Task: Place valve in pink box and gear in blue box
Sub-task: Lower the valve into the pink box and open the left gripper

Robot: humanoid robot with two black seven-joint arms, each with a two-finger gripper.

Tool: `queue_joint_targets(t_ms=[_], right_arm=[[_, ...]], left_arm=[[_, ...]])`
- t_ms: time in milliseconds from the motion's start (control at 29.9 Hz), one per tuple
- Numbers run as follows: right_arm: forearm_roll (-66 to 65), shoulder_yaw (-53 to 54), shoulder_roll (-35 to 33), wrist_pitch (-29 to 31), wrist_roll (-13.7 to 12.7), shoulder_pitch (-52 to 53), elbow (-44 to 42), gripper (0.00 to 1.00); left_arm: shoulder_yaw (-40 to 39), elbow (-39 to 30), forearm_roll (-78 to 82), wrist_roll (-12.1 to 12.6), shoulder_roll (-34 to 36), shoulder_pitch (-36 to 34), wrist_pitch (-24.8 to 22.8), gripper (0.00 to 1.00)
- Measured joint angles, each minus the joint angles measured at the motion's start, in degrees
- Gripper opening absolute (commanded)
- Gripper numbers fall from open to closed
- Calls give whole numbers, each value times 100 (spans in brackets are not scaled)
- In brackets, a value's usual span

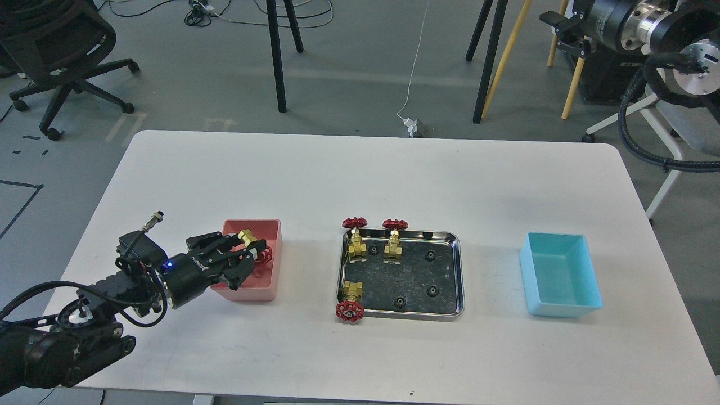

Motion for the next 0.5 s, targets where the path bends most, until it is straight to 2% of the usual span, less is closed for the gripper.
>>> queue_joint_targets(t_ms=[33,167,368,501], right_arm=[[0,-1,0,0,0,4,-1,100],[0,1,0,-5,0,9,-1,100],[1,7,0,-1,-1,5,51,99],[-238,-6,-20,196,0,-123,156,99]], left_arm=[[-5,2,-12,0,-4,0,0,76],[-51,-29,-63,0,-40,-6,0,91],[-93,-139,-736,0,-106,-92,0,96],[-267,-271,-1678,0,-32,-400,0,96]])
